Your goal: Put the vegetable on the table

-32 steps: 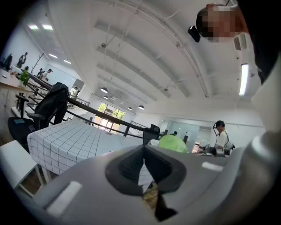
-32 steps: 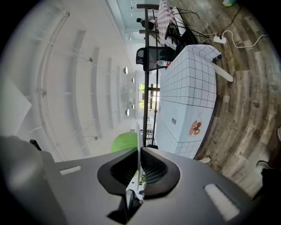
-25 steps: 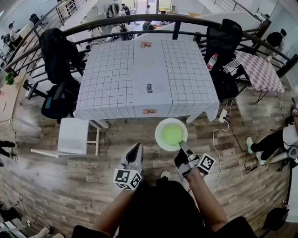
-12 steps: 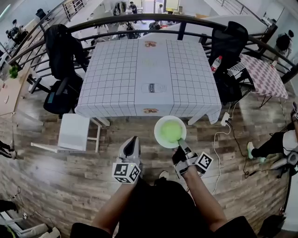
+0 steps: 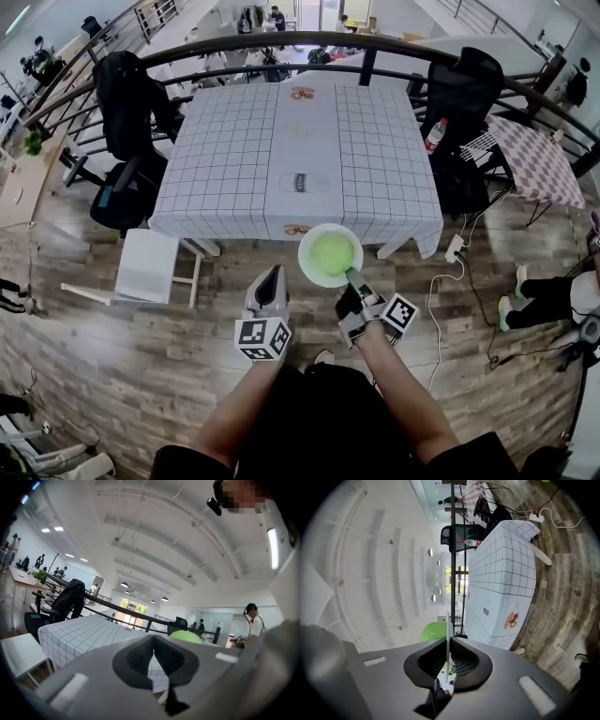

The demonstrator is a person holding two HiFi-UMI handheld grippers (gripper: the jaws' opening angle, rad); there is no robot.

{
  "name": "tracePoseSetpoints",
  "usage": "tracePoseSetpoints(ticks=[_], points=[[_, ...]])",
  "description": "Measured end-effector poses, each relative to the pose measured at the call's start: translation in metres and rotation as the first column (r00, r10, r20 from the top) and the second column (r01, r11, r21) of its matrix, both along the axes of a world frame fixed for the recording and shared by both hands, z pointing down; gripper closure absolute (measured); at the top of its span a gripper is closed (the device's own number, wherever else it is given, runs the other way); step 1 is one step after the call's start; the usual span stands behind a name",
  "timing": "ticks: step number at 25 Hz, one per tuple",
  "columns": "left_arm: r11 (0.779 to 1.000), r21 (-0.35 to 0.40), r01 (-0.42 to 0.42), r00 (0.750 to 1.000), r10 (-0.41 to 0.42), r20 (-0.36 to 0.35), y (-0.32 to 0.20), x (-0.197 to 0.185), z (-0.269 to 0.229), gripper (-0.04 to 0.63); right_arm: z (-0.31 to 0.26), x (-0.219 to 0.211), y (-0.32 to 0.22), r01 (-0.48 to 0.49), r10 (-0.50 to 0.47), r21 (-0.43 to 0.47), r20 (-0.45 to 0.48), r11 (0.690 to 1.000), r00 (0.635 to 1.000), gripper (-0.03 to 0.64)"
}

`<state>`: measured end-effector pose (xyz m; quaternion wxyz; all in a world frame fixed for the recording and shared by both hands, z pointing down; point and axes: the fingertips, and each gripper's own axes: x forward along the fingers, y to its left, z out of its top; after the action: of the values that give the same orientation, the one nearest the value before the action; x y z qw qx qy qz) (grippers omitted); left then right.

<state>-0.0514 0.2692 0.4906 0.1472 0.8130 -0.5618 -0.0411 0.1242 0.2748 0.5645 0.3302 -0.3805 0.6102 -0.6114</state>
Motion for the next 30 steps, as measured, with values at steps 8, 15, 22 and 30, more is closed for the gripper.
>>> tracePoseSetpoints(ticks=[8,15,22,30], points=[[0.999,0.041,0.036,0.998,-0.038,0.052,-0.024,0.029,0.002,0.588,0.005,0.019,-0.046,-0.011,0.011,-0.003,0.007,1.0,1.0,0.598],[1.0,0.022,0.022,0.998,-0.023,0.055,-0.035,0.028,-0.009,0.588,-0.007,0.009,-0.067,-0.032,0.031,-0.02,-0.015,0.999,0.999,0.597],[1.0,0.007,-0.013,0.999,0.012,0.042,-0.09,0.026,0.014,0.588,0.002,0.004,-0.125,-0.081,0.081,-0.014,-0.002,0.997,0.997,0.597],[0.999,-0.013,-0.033,0.999,0.033,0.041,-0.137,0.016,0.031,0.588,0.016,-0.006,-0.169,-0.109,0.109,-0.02,0.001,0.994,0.994,0.597]])
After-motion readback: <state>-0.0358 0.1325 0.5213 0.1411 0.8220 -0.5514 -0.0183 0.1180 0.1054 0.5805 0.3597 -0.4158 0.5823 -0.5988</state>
